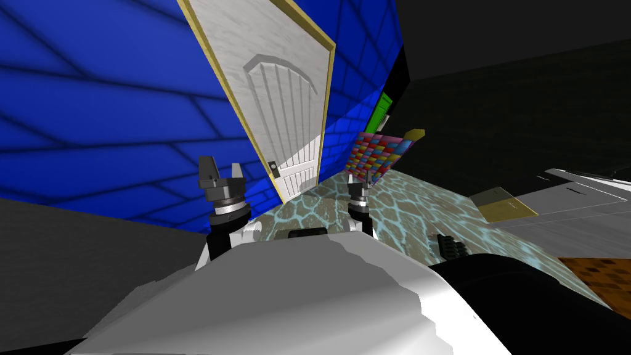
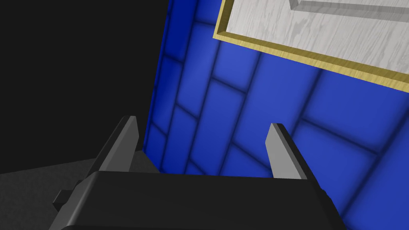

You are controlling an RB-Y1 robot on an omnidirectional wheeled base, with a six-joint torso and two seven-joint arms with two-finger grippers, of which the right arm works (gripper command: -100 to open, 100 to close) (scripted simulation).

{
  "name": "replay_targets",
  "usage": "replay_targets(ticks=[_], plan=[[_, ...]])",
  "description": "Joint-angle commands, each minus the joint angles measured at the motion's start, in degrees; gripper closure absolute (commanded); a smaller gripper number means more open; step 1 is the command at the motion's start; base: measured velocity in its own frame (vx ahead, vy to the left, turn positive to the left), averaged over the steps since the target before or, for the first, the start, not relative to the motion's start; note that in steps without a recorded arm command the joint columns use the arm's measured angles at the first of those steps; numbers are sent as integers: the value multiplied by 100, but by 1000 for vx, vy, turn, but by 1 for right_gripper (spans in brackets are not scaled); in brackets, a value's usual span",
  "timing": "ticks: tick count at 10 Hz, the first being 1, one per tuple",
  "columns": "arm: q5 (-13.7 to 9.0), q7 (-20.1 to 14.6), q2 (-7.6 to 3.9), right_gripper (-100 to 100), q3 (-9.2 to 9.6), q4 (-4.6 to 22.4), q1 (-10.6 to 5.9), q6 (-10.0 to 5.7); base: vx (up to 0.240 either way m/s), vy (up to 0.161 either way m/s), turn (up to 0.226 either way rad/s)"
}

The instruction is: Pull the door open

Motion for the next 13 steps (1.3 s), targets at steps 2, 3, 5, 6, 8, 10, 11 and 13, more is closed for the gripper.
replay_targets(ticks=[2, 3, 5, 6, 8, 10, 11, 13], plan=[[-31, -28, -48, -100, 14, 85, -62, 7, 184, -107, -34], [-50, -45, -76, -100, 22, 134, -99, 12, 135, -156, -35], [-88, -80, -131, -100, 38, 234, -174, 23, 125, -169, -37], [-100, -91, -150, -100, 43, 267, -198, 26, 134, -139, -31], [-132, -120, -196, -100, 56, 350, -260, 34, 140, -123, -32], [-203, -184, -279, -100, 87, 538, -399, 54, 122, -161, -45], [-245, -222, -325, -100, 105, 652, -484, 67, 53, -201, -48], [-313, -284, -398, -100, 135, 834, -619, 86, 10, -157, -39]])
